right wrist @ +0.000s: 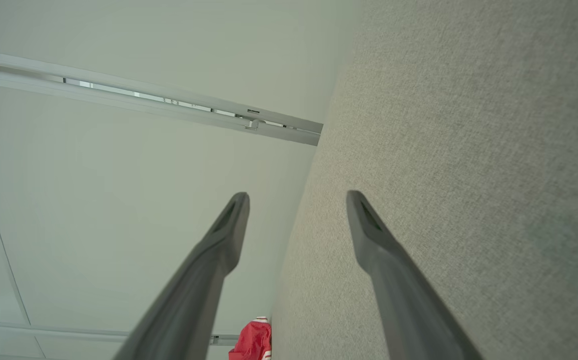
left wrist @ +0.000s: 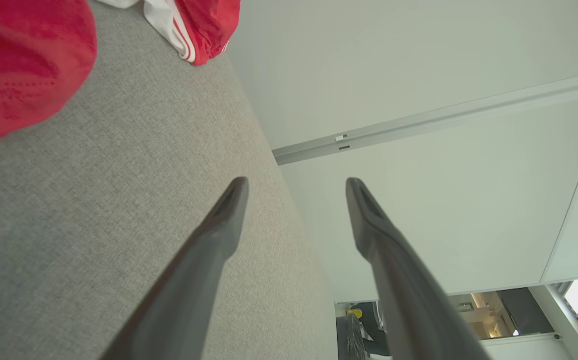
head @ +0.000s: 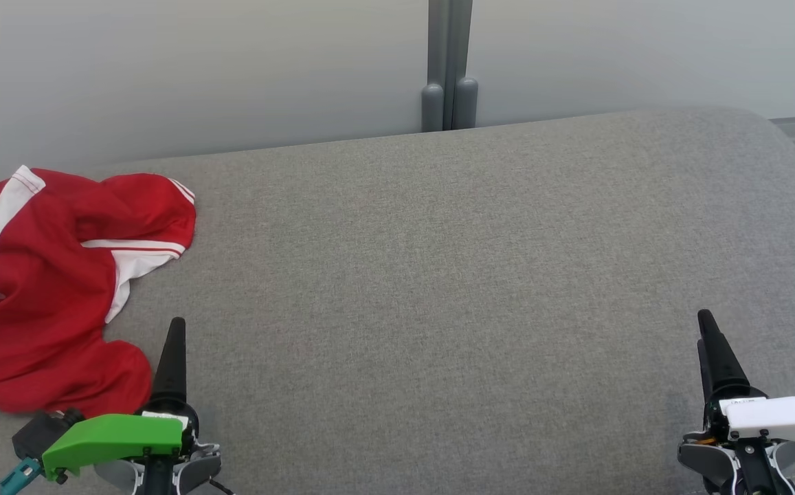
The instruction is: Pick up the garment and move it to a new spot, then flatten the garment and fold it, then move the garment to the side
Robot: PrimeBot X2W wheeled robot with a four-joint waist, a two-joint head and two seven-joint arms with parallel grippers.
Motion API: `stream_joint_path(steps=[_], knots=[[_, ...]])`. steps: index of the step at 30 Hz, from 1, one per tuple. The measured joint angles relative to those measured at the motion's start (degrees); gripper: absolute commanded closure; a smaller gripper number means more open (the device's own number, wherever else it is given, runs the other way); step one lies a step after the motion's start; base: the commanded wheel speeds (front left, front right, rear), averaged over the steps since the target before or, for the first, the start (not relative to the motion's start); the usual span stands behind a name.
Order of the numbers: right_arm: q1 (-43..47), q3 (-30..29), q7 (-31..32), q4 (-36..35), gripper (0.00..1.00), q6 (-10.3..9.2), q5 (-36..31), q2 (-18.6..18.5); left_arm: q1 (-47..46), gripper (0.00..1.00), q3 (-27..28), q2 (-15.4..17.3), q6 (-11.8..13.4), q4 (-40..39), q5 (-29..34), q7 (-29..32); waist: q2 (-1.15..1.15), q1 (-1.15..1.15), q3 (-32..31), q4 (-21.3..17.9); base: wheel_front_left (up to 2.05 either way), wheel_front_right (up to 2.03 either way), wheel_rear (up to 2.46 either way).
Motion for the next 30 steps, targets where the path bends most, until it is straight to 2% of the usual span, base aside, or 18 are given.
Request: stream_joint_path(steps=[16,30], knots=[[0.91,0.83,-3.49,-5.57,0.00,0.00,-19.00,-0.26,0.53,0.00,-1.97,0.03,3.57,-5.24,17.98,-3.10,0.00,0.00,-0.17,0.20,0.00,0.00,0.00],[2.07,3.28,-6.05,-8.53,0.00,0.01,-35.27,-0.41,2.36,0.00,-3.25,0.07,5.44,-7.37,32.98,-5.63,0.00,0.00,-0.49,0.24,0.00,0.00,0.00]])
